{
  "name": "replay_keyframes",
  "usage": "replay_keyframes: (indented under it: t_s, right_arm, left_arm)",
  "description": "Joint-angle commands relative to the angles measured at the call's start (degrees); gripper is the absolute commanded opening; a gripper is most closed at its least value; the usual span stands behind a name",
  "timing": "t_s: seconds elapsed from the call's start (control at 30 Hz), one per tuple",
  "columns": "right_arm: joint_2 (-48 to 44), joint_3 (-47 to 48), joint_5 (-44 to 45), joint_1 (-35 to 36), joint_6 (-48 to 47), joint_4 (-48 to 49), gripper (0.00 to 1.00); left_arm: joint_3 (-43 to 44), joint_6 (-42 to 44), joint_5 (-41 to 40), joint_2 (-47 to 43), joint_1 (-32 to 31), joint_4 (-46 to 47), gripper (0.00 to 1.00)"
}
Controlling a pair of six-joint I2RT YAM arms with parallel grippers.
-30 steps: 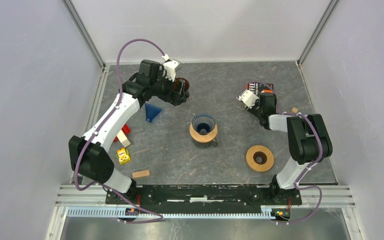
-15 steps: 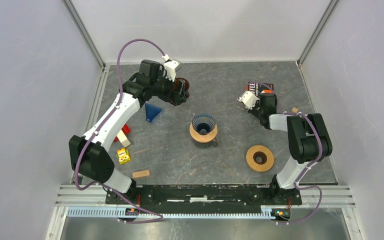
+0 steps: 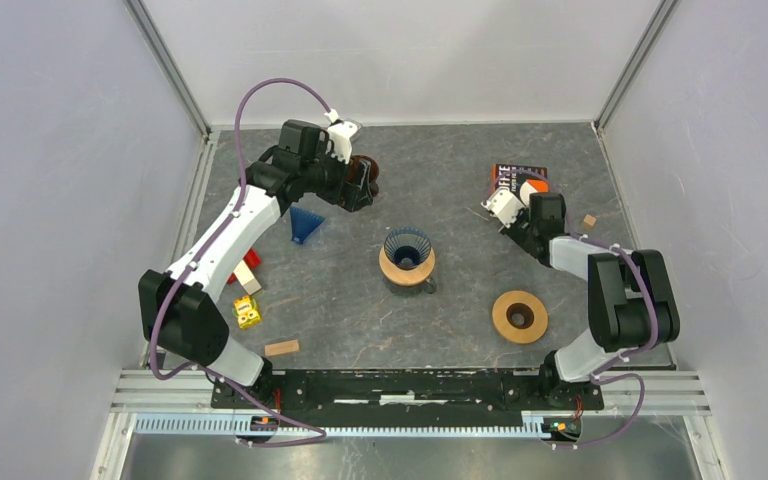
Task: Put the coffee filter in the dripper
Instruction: Pick up the coffee filter from the coffee filter holder.
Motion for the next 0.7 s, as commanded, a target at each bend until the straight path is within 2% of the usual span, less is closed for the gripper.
replay_keyframes:
  t_s: [0.0, 0.43, 0.67]
  right_arm:
    - [-5.0, -1.7, -4.4, -0.3, 1.1, -4.0, 0.00]
    - [-15.6, -0.2, -12.3, -0.4, -2.0, -21.4, 0.00]
    - [-17.8, 0.6, -14.5, -0.4, -2.7, -25.8, 0.00]
  left_arm:
    - [-0.5, -1.2, 1.4, -0.8, -0.1, 2.2, 0.88]
    - [1.2, 2.2, 4.6, -0.1, -0.1, 2.5, 0.86]
    - [2.7, 1.4, 6.0, 1.0, -0.1, 2.5, 0.85]
